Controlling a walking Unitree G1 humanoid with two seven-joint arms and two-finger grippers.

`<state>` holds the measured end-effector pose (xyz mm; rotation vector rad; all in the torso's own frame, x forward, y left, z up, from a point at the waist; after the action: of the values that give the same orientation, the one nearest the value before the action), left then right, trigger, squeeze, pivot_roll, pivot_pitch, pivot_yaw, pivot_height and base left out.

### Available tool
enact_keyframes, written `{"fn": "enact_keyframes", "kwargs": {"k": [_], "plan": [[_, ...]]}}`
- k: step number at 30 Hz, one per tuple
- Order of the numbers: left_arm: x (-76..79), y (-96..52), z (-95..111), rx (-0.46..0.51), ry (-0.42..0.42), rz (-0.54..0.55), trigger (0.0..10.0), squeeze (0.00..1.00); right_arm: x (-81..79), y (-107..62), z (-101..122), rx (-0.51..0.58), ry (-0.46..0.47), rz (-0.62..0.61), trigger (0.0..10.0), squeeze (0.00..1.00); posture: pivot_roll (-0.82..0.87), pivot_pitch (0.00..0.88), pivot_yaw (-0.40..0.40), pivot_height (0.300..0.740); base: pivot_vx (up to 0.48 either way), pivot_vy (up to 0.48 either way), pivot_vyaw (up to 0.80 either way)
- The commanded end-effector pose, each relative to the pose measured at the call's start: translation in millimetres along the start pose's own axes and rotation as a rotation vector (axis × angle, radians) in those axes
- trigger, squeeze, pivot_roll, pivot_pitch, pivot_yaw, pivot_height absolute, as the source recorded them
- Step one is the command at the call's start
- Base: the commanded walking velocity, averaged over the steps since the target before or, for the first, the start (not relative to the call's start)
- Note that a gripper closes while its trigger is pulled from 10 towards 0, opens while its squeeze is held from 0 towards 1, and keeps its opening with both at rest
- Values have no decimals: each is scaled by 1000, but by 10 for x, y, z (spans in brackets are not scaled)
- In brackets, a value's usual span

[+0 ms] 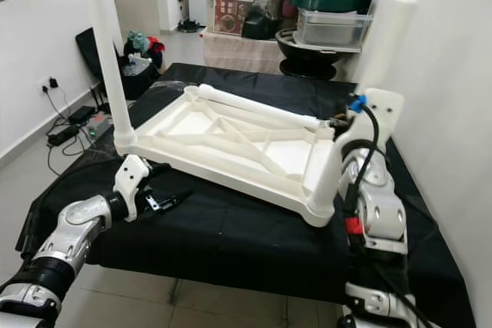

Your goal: Building children table

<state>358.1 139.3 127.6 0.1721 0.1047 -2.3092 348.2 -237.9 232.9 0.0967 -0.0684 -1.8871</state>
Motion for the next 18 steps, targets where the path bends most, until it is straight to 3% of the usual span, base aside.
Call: {"fn": "enact_keyframes", "kwargs": {"k": [1,2,3,4,8,9,12,13,15,16,18], "plan": [[23,14,-25,-13,5,-12,10000,0,27,-56,-449,-192,17,-17,0,0,26,0,-30,740,0,0,0],[23,14,-25,-13,5,-12,10000,0,27,-56,-449,-192,17,-17,0,0,26,0,-30,740,0,0,0],[28,19,-25,-13,4,-15,10000,0,-173,-78,-420,-171,36,95,10000,0,25,0,-29,740,0,0,0],[32,26,-20,-12,6,-19,10000,0,-601,-178,-290,-124,122,377,10000,0,24,0,-28,740,0,0,0],[30,30,-15,-11,5,-19,10000,0,-728,-231,-201,-75,109,469,10000,0,26,0,-32,740,0,0,0],[29,30,-13,-10,5,-18,10000,0,-755,-260,-164,-62,121,500,10000,1000,29,0,-34,740,0,0,0],[33,24,-18,-9,4,-18,10000,0,-796,-287,-118,-52,122,561,10000,1000,31,0,-36,740,0,0,0],[34,19,-23,-10,3,-18,10000,0,-832,-312,-67,-38,135,611,10000,0,31,0,-36,740,0,0,0],[33,10,-29,-12,2,-18,10000,0,-904,-385,48,2,153,731,10000,0,31,0,-36,740,0,0,0],[33,10,-29,-12,2,-18,10000,0,-904,-385,48,2,153,731,10000,0,31,0,-36,740,0,0,0],[30,7,-31,-13,1,-18,10000,0,-978,-511,156,58,129,892,10000,0,33,0,-37,740,0,0,0]]}}
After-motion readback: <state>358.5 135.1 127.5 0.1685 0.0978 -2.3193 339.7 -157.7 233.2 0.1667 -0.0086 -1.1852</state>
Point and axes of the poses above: a point about 5 cm out from each wrist's last joint towards the gripper, its own y axis pointing out of the wrist towards the gripper, its own z axis along the axis of the wrist's last joint, x = y × z, the point moved 2 cm from there along y, pointing out of the wrist towards the gripper, and after that the axes turned 5 degrees about -y, right-handed, at the moved point
